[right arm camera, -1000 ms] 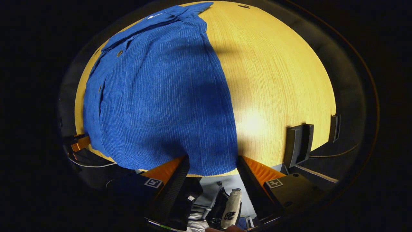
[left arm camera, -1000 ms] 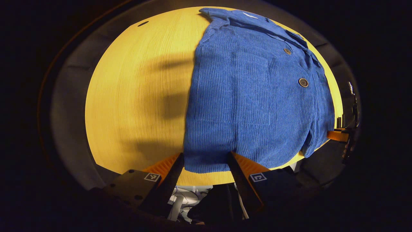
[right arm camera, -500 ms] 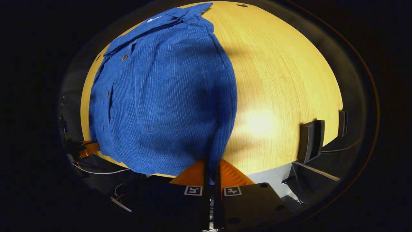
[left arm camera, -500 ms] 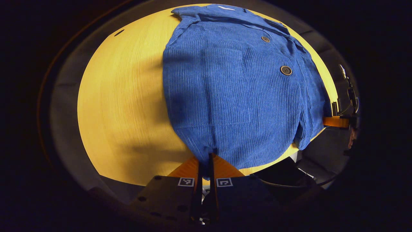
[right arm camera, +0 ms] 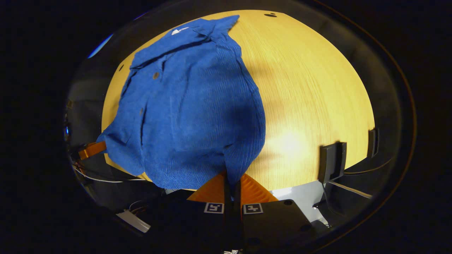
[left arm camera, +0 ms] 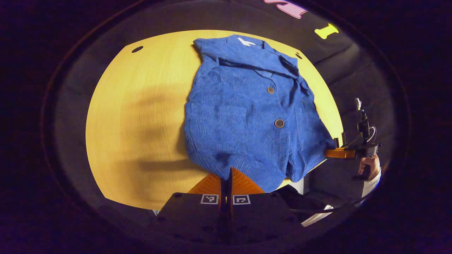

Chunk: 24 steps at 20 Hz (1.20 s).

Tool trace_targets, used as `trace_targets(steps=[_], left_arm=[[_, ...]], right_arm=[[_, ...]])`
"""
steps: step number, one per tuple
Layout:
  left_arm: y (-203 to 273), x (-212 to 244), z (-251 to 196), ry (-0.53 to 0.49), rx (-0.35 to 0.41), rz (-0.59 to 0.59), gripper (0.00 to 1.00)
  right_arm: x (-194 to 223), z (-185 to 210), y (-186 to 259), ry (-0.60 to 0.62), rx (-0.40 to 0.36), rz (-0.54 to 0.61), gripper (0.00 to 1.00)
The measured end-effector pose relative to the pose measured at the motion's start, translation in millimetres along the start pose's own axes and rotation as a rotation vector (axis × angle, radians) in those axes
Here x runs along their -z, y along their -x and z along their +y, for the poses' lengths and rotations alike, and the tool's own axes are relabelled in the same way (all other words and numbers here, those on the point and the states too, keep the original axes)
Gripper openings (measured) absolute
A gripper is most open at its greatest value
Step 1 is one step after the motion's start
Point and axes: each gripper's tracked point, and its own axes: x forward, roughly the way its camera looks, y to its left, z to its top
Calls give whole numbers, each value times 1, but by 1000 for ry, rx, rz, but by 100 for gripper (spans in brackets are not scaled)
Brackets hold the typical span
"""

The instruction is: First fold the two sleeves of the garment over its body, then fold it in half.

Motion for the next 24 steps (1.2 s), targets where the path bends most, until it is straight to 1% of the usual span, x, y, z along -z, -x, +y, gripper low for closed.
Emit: trace_targets(steps=[3, 6, 9, 10, 12, 14, 15, 16, 18, 20, 21, 23, 24], left_arm=[[30, -33, -9, -20, 2, -89, 0], [57, -64, -18, -24, 22, -179, 0], [90, -123, -14, -6, 20, -293, 0], [100, -154, -7, 20, -3, -350, 0], [112, -192, -1, 36, -23, -432, 0], [112, -226, 6, 32, -64, -474, 0], [101, -249, 10, 41, -95, -477, 0], [89, -263, 12, 51, -112, -469, 0], [66, -285, 28, 102, -181, -435, 0], [38, -303, 40, 157, -216, -419, 0], [15, -315, 47, 213, -217, -400, 0], [-10, -321, 60, 299, -234, -344, 0], [-22, -327, 67, 322, -254, -325, 0]], right_arm=[[-48, 8, 44, 30, -30, -102, 5], [-103, 16, 84, 52, -58, -200, 5], [-172, 21, 113, 65, -69, -295, 5], [-200, 25, 123, 69, -71, -343, 5], [-251, 31, 135, 91, -58, -446, 5], [-309, 38, 144, 94, -69, -537, 5], [-342, 43, 139, 93, -72, -577, 5], [-364, 45, 128, 97, -64, -589, 5], [-399, 48, 94, 106, -56, -572, 5], [-416, 51, 58, 108, -57, -526, 5], [-426, 51, 34, 115, -52, -501, 5], [-440, 48, -2, 119, -43, -470, 5], [-449, 47, -15, 119, -43, -470, 5]])
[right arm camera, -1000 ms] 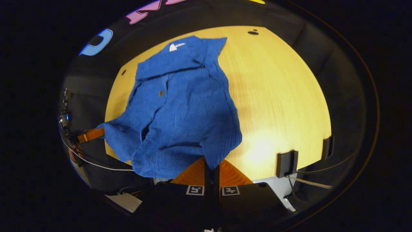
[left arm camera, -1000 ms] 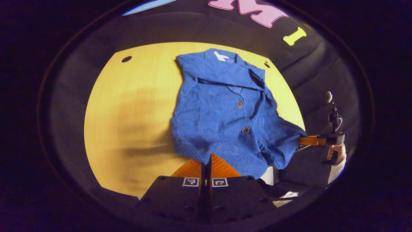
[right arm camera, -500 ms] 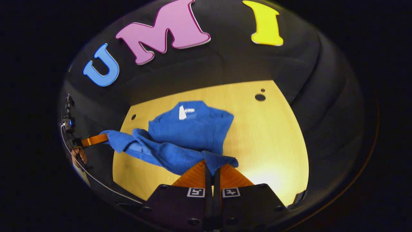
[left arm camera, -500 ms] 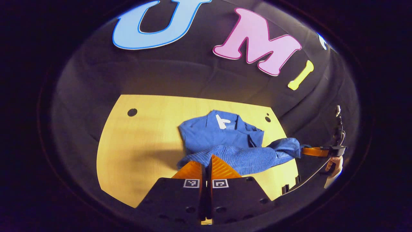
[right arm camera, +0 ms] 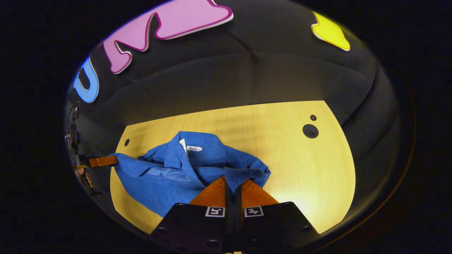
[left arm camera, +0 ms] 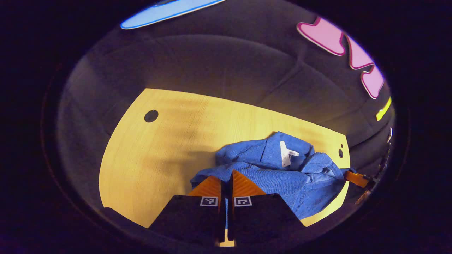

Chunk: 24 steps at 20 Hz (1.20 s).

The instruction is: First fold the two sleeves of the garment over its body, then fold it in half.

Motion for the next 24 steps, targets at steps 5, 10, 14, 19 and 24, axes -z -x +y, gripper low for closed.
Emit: trace_targets(steps=[5, 10, 14, 19, 24], left_arm=[[-34, -40, -11, -45, 1, -129, 58], [-36, -42, -26, -28, 27, -152, 76], [-5, -53, -29, -126, 10, -247, 84], [55, -49, -49, -184, 45, -398, 85], [158, -9, -69, -293, 55, -626, 85]], right_arm=[[-30, 8, -62, -59, -38, -75, 5], [-50, 20, -70, -167, -189, -97, 76], [-73, 6, -46, -103, -141, -210, 97], [-79, 11, 34, 99, -54, -369, 99], [-57, 54, 168, 190, -33, -563, 98]])
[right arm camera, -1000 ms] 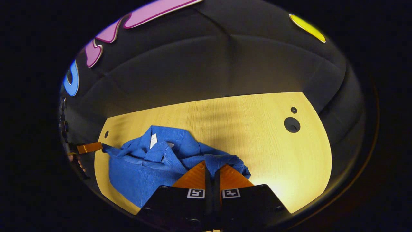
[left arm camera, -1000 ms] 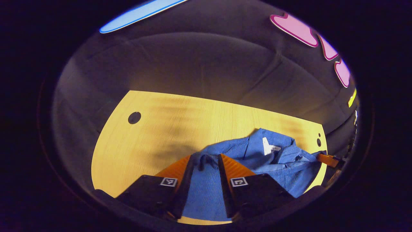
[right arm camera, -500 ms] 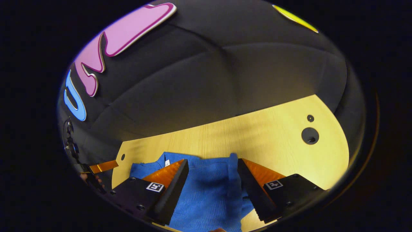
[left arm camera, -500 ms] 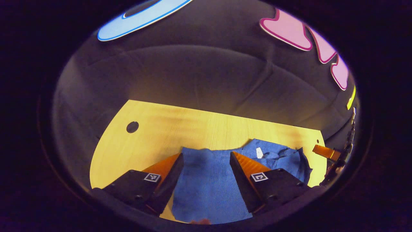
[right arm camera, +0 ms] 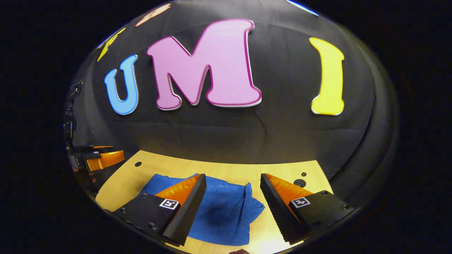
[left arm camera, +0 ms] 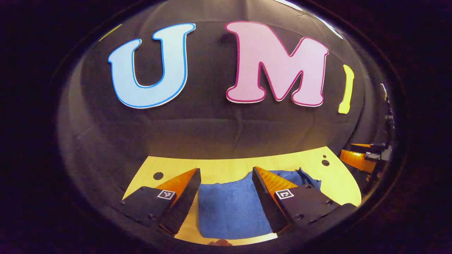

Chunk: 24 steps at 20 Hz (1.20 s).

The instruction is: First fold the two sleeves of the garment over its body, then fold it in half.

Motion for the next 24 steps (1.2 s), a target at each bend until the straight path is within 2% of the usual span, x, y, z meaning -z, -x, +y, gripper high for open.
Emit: trace_targets(steps=[1, 5, 6, 9, 12, 16, 19, 21, 24], left_arm=[[42, 3, -5, 1, 2, -50, 85], [143, 29, -17, -32, 7, -109, 85], [212, 47, -24, 7, 28, -175, 84], [279, 56, -26, 100, 35, -259, 82], [350, 49, -9, 66, -34, -386, 82], [399, 56, -20, 33, -45, -426, 82], [423, 56, -30, 54, -54, -445, 82], [429, 53, -34, 60, -71, -452, 83], [435, 49, -59, 58, -50, -472, 82]], right_arm=[[-10, 17, 56, 8, 13, -68, 98], [-25, 51, 169, 34, 25, -187, 97], [-28, 70, 240, 26, 22, -231, 97], [-35, 83, 313, 75, 45, -314, 98], [-25, 105, 371, 97, 52, -345, 97], [-16, 111, 404, 83, 36, -372, 96], [-16, 117, 419, 60, -25, -377, 96], [-24, 104, 422, 88, -23, -393, 96], [-31, 84, 439, 92, 4, -426, 96]])
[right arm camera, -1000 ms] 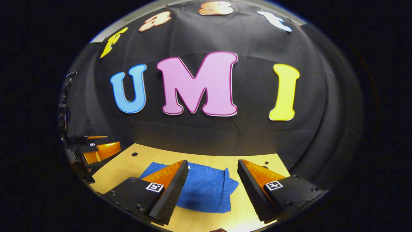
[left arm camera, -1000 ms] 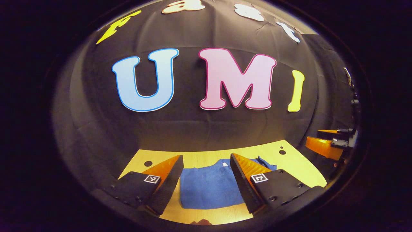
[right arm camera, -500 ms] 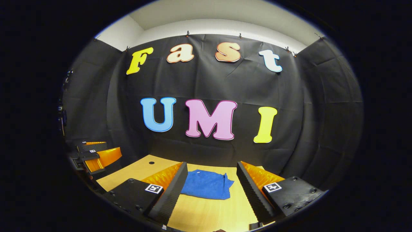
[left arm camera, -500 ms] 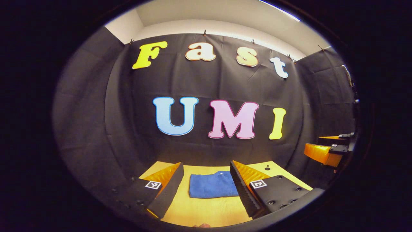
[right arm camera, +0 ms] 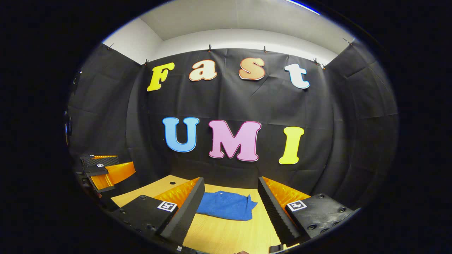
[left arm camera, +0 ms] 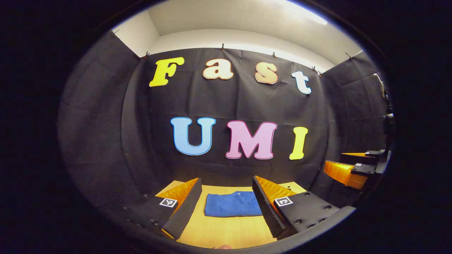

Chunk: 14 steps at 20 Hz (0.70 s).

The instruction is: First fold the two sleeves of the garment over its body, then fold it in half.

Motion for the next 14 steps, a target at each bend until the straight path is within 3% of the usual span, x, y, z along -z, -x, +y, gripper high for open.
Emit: trace_targets(steps=[7, 14], left_arm=[[3, -10, -19, 0, 32, -19, 82], [27, -21, 0, -11, 7, -46, 81]], right_arm=[[-7, -21, 13, -5, 37, -10, 96], [-21, 0, 13, -6, 7, -49, 96]])
